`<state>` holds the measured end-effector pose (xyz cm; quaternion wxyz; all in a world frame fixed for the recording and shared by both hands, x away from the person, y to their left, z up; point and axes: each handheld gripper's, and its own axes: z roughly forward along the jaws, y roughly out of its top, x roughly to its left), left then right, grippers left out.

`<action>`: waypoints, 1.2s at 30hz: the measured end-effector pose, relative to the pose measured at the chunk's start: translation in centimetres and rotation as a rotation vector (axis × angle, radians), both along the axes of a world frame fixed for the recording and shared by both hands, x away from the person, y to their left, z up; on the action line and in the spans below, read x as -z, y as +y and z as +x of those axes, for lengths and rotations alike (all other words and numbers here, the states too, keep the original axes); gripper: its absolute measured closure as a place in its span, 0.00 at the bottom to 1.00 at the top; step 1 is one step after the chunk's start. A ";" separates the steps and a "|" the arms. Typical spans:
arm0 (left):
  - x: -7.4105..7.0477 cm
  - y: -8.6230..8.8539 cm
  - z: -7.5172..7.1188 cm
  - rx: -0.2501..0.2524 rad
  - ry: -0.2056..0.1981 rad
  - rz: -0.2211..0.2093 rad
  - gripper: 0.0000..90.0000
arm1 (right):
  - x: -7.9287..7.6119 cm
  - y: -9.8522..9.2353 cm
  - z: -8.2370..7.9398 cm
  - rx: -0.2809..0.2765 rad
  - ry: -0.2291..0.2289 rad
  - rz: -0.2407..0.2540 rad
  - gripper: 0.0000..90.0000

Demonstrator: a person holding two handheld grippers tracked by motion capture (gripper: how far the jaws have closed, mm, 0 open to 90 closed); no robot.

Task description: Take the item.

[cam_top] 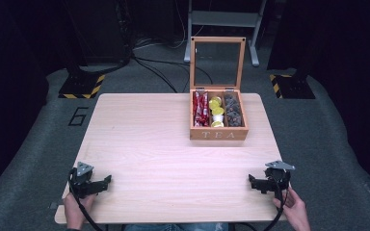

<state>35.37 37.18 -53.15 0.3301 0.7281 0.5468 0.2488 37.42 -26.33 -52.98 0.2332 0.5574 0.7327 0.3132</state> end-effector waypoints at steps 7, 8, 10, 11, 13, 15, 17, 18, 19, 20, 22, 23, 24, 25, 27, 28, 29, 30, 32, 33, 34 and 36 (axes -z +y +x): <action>0.0 0.0 0.0 0.000 0.003 0.003 0.16 | 0.0 0.1 -0.1 0.012 0.002 -0.005 0.00; 0.0 0.0 0.0 0.001 0.003 0.003 0.16 | 0.0 0.1 -0.1 0.015 0.001 0.002 0.00; 0.0 0.0 0.0 0.001 0.003 0.002 0.16 | 0.0 -0.1 -0.1 -0.021 0.002 -0.007 0.00; 0.0 0.0 0.0 0.002 0.003 0.003 0.16 | 0.0 -0.3 0.0 -0.038 -0.003 -0.007 0.00; 0.0 0.0 0.0 0.001 0.001 0.001 0.16 | 0.0 -0.4 0.0 -0.046 0.001 -0.009 0.00; 0.0 0.0 0.0 0.002 0.001 0.002 0.16 | 0.0 -0.4 0.0 -0.047 0.000 -0.006 0.00; 0.0 0.0 0.0 0.002 0.003 0.003 0.16 | 0.0 -0.4 0.1 -0.049 -0.001 -0.007 0.00; 0.0 0.0 0.0 0.002 0.004 0.003 0.17 | 0.0 -0.4 0.1 -0.048 -0.002 -0.007 0.00; 0.0 0.0 0.0 0.002 0.004 0.003 0.16 | 0.0 -0.4 0.1 -0.048 -0.002 -0.007 0.00; 0.0 0.0 0.0 0.001 0.003 0.002 0.17 | 0.0 -0.4 0.1 -0.048 -0.003 -0.007 0.00; 0.0 0.0 0.0 -0.001 0.003 0.001 0.17 | 0.0 -0.3 0.1 -0.046 0.002 -0.010 0.00; 0.0 0.0 0.0 -0.001 0.003 0.001 0.17 | 0.0 -0.3 0.1 -0.046 0.001 -0.010 0.00; 0.0 0.0 0.0 -0.001 0.003 0.001 0.17 | 0.0 -0.3 0.1 -0.046 0.001 -0.010 0.00; 0.0 0.0 0.0 -0.002 0.000 0.000 0.17 | 0.0 -0.3 0.1 -0.044 0.001 -0.011 0.00; 0.0 0.0 0.0 -0.001 0.003 0.001 0.17 | 0.0 -0.2 0.0 -0.042 0.000 -0.011 0.00; 0.0 0.0 0.0 -0.002 0.003 0.002 0.16 | 0.0 -0.2 0.0 -0.039 0.001 -0.010 0.00; 0.0 0.0 0.0 -0.001 0.004 0.002 0.16 | 0.0 -0.2 0.1 -0.034 -0.002 -0.006 0.00; 0.0 0.0 0.1 -0.001 0.004 0.004 0.16 | 0.0 -0.2 0.1 -0.039 0.003 -0.011 0.00; 0.0 0.0 0.1 0.000 0.005 0.004 0.16 | 0.0 -0.2 0.1 -0.040 0.003 -0.013 0.00; 0.0 0.0 0.1 0.000 0.005 0.004 0.16 | -0.1 -0.1 0.1 -0.036 0.004 -0.013 0.00; 0.0 0.0 0.1 0.000 0.003 0.000 0.15 | -0.1 0.0 0.1 -0.028 0.008 -0.009 0.00; 0.0 0.0 0.1 0.002 0.007 -0.001 0.15 | -0.1 0.0 0.3 -0.028 0.008 -0.009 0.00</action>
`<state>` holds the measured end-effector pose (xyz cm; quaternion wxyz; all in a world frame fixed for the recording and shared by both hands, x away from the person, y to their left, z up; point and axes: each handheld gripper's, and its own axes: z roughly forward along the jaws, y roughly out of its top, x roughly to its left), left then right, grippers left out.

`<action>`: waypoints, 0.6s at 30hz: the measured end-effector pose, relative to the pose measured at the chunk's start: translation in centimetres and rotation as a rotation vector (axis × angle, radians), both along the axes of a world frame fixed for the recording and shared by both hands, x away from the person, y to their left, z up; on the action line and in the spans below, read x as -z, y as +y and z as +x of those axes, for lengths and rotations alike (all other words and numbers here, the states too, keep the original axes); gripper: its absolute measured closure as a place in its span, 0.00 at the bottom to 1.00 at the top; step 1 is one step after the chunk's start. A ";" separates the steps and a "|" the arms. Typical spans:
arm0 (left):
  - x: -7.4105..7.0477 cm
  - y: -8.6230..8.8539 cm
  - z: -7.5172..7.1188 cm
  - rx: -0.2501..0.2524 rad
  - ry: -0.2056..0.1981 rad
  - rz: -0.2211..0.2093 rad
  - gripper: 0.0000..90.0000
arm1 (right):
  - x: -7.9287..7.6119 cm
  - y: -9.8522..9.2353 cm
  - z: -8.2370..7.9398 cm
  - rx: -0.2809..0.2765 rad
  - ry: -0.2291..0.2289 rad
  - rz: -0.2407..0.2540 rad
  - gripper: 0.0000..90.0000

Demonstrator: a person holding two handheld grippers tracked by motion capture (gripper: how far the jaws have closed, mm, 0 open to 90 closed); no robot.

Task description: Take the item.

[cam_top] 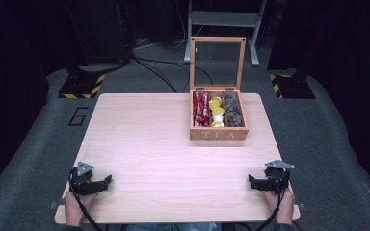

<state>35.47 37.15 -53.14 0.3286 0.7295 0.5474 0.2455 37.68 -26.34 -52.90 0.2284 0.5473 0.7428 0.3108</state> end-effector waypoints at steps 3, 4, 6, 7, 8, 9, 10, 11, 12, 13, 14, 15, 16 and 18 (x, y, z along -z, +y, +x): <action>0.0 0.0 0.0 -0.001 -0.001 0.001 0.15 | -0.1 0.1 0.1 -0.006 0.008 0.000 0.00; 0.0 0.0 0.0 0.000 0.002 0.001 0.15 | -0.1 0.1 0.1 -0.009 0.005 -0.003 0.00; 0.0 0.0 0.0 0.002 0.004 0.001 0.15 | -0.2 0.2 0.1 -0.017 0.018 -0.009 0.00; 0.0 0.0 0.0 0.002 0.002 0.002 0.15 | -0.2 0.3 0.1 -0.014 0.021 -0.008 0.00; 0.0 0.0 0.0 0.002 0.002 0.002 0.15 | -0.2 0.3 0.2 -0.022 0.025 -0.007 0.00; 0.0 0.0 0.0 0.003 0.002 0.002 0.15 | -0.3 0.4 0.2 -0.021 0.030 -0.002 0.00; 0.0 0.0 0.0 0.003 0.002 0.003 0.15 | -0.4 0.5 0.1 -0.020 0.031 0.000 0.00; 0.0 0.0 0.0 0.003 0.002 0.003 0.15 | -0.4 0.5 0.1 -0.020 0.031 0.000 0.00; 0.0 0.0 0.1 0.003 0.002 0.002 0.15 | -0.4 0.5 0.2 -0.020 0.030 0.007 0.00; -0.1 0.0 0.0 0.006 0.011 0.005 0.15 | -0.6 0.6 0.2 -0.019 0.035 0.012 0.00; -0.1 0.0 0.1 0.006 0.008 0.004 0.15 | -0.8 0.6 0.2 -0.023 0.032 0.017 0.00; -0.1 0.0 0.1 0.006 0.008 0.004 0.15 | -1.0 0.8 0.2 -0.019 0.032 0.025 0.00; -0.1 0.0 0.1 0.007 0.008 0.003 0.15 | -1.4 1.0 0.3 -0.025 0.027 0.030 0.00; -0.1 0.0 0.1 0.008 0.007 0.003 0.15 | -1.5 1.1 0.4 -0.031 0.029 0.028 0.00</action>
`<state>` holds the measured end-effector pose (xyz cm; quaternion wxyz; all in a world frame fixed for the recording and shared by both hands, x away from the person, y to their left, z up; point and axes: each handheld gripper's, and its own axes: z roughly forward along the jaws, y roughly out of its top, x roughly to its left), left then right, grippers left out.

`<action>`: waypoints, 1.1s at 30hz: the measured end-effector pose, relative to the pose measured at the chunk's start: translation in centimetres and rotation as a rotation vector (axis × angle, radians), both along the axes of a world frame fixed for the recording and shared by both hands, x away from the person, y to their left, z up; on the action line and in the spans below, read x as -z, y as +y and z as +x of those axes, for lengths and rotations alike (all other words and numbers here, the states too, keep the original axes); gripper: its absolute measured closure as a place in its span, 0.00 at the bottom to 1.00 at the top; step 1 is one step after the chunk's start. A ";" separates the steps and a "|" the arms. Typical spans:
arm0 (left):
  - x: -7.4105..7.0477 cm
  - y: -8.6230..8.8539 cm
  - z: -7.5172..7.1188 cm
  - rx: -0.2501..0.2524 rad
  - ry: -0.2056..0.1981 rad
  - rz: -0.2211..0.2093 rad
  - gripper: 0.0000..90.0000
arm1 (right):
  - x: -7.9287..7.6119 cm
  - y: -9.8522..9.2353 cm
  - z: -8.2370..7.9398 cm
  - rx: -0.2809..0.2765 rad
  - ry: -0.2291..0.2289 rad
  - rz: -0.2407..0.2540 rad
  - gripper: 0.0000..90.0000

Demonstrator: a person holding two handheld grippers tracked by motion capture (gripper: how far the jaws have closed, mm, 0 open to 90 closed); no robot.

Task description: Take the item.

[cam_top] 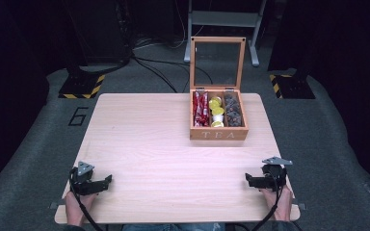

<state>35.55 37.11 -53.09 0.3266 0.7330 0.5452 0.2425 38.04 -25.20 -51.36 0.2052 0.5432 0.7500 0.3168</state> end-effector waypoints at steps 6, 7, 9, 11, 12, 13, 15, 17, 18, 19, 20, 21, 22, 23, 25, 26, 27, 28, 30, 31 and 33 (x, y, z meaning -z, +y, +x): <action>0.0 0.0 0.0 0.000 0.000 0.000 0.15 | -1.6 1.0 0.5 -0.031 -0.002 0.010 0.00; 0.0 0.0 0.0 0.000 0.000 0.000 0.15 | -1.6 1.0 0.5 -0.031 -0.002 0.010 0.00; 0.0 -0.1 0.0 -0.003 -0.008 0.001 0.15 | -2.1 1.3 0.8 -0.044 -0.013 0.017 0.00; 0.0 -0.1 0.0 0.001 -0.002 0.005 0.15 | -2.3 1.5 0.9 -0.049 -0.014 0.019 0.00; 0.0 -0.1 0.0 0.001 0.001 0.007 0.15 | -2.5 1.7 1.0 -0.044 -0.013 0.032 0.00; -0.1 -0.1 0.0 0.001 0.005 0.008 0.15 | -2.6 1.9 1.1 -0.053 -0.014 0.028 0.00; 0.0 -0.2 0.1 -0.001 -0.001 0.003 0.15 | -2.9 2.3 1.4 -0.062 -0.018 0.022 0.00; 0.0 -0.2 0.1 -0.001 -0.001 0.003 0.15 | -3.1 2.6 1.6 -0.069 -0.013 0.019 0.00; 0.0 -0.2 0.1 -0.004 -0.008 0.002 0.15 | -3.5 3.0 2.0 -0.088 -0.019 0.024 0.00; 0.0 -0.2 0.1 -0.004 -0.008 0.002 0.15 | -3.6 3.2 2.1 -0.084 -0.020 0.027 0.00; 0.0 -0.2 0.1 -0.003 -0.008 0.002 0.15 | -3.7 3.3 2.2 -0.088 -0.025 0.029 0.00; 0.0 -0.2 0.1 -0.003 -0.008 0.000 0.15 | -3.7 3.3 2.2 -0.088 -0.025 0.029 0.00; 0.0 -0.2 0.1 -0.002 -0.008 0.001 0.15 | -4.1 3.6 2.5 -0.103 -0.021 0.020 0.00; 0.0 -0.2 0.1 -0.002 -0.008 0.001 0.15 | -4.1 3.6 2.5 -0.103 -0.021 0.020 0.00; 0.0 -0.2 0.1 -0.003 -0.008 0.001 0.15 | -4.5 4.0 2.9 -0.110 -0.026 0.024 0.00; 0.0 -0.2 0.1 -0.002 -0.008 0.001 0.15 | -4.9 4.4 3.2 -0.114 -0.030 0.024 0.00; 0.0 -0.2 0.1 -0.002 -0.008 0.001 0.15 | -5.0 4.6 3.2 -0.118 -0.028 0.026 0.00; 0.0 -0.2 0.1 -0.002 -0.008 0.001 0.15 | -5.2 4.8 3.5 -0.124 -0.028 0.024 0.00; 0.0 -0.2 0.1 -0.002 -0.008 0.001 0.15 | -5.6 5.2 3.9 -0.131 -0.029 0.025 0.00; 0.0 -0.2 0.1 -0.002 -0.008 0.001 0.15 | -5.6 5.2 3.9 -0.131 -0.029 0.025 0.00; 0.0 -0.2 0.1 -0.001 -0.008 0.001 0.15 | -5.9 5.6 4.3 -0.143 -0.034 0.023 0.00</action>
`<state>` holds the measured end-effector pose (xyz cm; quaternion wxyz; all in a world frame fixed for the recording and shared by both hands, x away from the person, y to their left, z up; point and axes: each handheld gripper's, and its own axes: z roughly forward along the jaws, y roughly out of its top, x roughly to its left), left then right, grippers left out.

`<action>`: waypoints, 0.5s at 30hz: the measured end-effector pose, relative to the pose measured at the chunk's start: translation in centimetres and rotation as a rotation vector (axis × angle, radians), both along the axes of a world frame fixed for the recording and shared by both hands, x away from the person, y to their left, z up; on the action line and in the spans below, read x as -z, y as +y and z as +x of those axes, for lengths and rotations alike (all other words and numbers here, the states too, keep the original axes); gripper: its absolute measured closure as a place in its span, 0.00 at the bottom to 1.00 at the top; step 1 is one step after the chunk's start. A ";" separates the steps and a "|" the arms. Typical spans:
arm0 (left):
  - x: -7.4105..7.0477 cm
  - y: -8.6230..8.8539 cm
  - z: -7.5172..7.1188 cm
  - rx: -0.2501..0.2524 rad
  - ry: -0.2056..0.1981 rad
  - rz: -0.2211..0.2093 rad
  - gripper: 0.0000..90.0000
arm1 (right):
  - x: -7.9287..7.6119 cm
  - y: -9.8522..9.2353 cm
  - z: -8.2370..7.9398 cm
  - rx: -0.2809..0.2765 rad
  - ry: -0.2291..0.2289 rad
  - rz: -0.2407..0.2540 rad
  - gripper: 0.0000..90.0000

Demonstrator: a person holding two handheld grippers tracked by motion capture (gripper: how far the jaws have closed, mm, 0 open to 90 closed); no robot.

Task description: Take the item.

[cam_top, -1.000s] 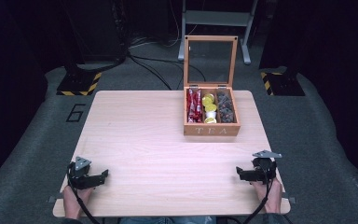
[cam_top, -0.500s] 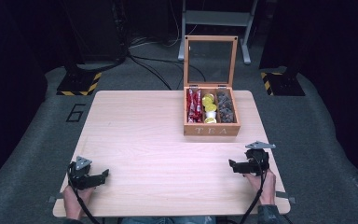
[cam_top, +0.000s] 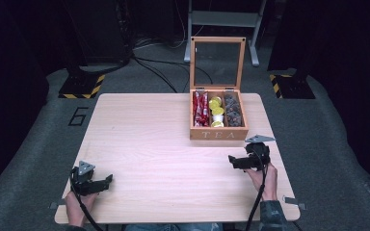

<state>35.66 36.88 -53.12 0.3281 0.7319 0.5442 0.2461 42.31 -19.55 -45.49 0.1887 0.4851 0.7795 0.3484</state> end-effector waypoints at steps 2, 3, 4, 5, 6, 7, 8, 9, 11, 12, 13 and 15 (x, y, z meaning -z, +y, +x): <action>0.0 0.0 0.0 0.000 0.000 0.002 0.15 | -0.2 0.4 0.4 -0.014 -0.004 0.001 0.00; 0.0 0.0 0.0 0.000 0.000 -0.001 0.15 | -0.4 0.6 0.6 -0.016 -0.001 0.000 0.00; 0.0 0.0 0.0 0.001 0.000 -0.001 0.15 | -0.5 0.8 0.8 -0.020 -0.004 0.003 0.00; 0.0 -0.1 0.1 -0.001 -0.005 0.000 0.15 | -0.8 1.3 1.1 -0.025 -0.001 0.008 0.00; 0.0 -0.1 0.1 -0.001 -0.005 0.000 0.15 | -0.8 1.3 1.1 -0.025 -0.001 0.008 0.00; 0.0 -0.1 0.1 0.001 -0.007 0.002 0.15 | -0.9 1.5 1.4 -0.038 -0.011 0.008 0.00; 0.0 -0.1 0.1 0.001 -0.006 0.001 0.15 | -1.1 1.8 1.6 -0.038 -0.002 0.012 0.00; 0.0 -0.1 0.1 0.001 -0.006 0.001 0.15 | -1.3 2.0 1.8 -0.043 -0.004 0.011 0.00; 0.0 -0.1 0.1 0.002 -0.005 0.002 0.15 | -1.5 2.5 2.3 -0.054 -0.006 0.014 0.00; 0.0 -0.1 0.1 0.004 -0.005 0.001 0.15 | -1.8 2.9 2.8 -0.065 -0.006 0.008 0.00; 0.0 -0.1 0.1 0.004 -0.005 0.002 0.15 | -1.9 3.1 3.0 -0.062 -0.002 0.013 0.00; 0.0 -0.1 0.1 0.004 -0.005 0.001 0.15 | -1.9 3.2 3.3 -0.074 -0.006 0.008 0.00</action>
